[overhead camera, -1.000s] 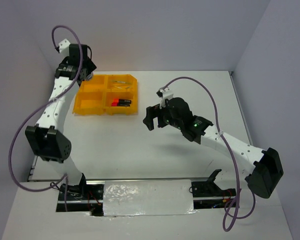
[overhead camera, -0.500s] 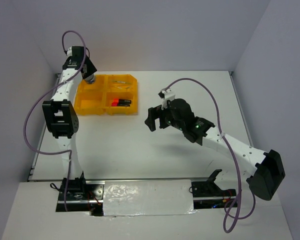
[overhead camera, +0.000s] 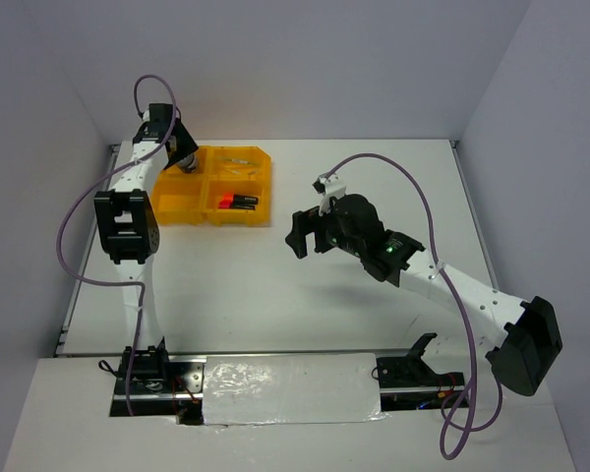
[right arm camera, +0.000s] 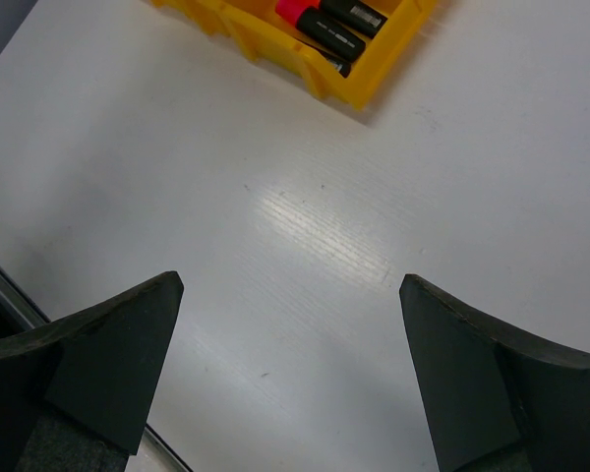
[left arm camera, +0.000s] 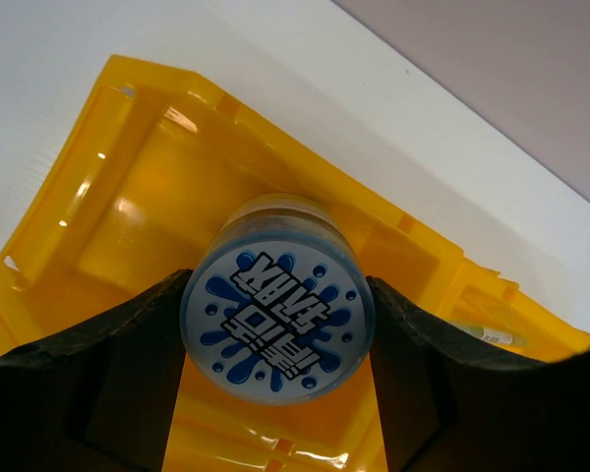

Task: Sort the stationery into containers
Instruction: Place the stationery in the storage box.

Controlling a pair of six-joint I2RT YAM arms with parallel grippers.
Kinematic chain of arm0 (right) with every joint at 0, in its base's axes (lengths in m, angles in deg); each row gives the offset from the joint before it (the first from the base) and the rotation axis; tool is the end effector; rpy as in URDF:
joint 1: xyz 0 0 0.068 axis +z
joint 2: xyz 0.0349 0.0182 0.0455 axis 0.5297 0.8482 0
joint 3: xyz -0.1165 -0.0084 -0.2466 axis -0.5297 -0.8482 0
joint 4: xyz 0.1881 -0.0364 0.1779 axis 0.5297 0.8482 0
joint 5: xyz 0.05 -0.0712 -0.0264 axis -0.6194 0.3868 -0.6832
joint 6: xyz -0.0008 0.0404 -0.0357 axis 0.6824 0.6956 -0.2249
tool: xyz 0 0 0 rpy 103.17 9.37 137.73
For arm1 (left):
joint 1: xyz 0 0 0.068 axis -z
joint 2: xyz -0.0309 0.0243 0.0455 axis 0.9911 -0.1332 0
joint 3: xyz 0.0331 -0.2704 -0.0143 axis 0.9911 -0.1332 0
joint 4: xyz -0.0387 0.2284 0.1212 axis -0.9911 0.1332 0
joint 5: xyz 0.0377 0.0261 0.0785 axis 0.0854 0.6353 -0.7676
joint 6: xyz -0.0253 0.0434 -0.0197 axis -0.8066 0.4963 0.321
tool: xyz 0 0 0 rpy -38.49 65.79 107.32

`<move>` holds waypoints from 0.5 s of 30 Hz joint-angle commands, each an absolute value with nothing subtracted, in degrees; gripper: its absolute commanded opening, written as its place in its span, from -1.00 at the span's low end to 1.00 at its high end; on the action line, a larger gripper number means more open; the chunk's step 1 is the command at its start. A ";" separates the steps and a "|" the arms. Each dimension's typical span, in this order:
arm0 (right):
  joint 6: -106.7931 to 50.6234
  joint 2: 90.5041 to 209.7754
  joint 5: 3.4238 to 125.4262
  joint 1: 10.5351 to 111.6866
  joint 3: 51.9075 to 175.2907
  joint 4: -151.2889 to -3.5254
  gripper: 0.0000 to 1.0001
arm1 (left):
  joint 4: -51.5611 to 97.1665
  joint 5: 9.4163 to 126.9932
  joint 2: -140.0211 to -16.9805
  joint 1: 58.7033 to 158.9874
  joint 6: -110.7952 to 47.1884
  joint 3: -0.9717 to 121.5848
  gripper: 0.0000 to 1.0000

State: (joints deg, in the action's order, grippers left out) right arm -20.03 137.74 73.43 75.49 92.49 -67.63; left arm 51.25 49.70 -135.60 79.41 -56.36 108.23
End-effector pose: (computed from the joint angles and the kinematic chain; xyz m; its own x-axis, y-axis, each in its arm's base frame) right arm 0.2007 0.1892 0.3122 -0.4636 -0.0863 -0.8818 -0.5728 0.7885 0.2239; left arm 0.5344 0.0337 0.2457 -0.3935 -0.6012 -0.6955 -0.5213 0.7691 -0.3698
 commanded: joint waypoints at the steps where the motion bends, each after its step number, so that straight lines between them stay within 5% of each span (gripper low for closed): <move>1: -20.84 136.20 74.44 75.31 92.72 -68.69 1.00 | 46.44 50.80 -135.90 79.53 -56.00 111.19 0.13; 4: -20.84 137.34 74.44 75.31 93.07 -68.77 1.00 | 46.53 50.89 -135.64 79.53 -56.08 110.83 0.38; 15: -20.75 138.14 74.44 75.31 93.07 -69.04 0.99 | 46.26 54.23 -132.38 80.59 -57.05 109.34 0.52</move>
State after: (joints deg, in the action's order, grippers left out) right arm -20.03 138.49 73.48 75.49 92.49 -67.65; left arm 49.77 52.89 -136.19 79.91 -56.50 108.23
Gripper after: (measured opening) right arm 0.997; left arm 0.765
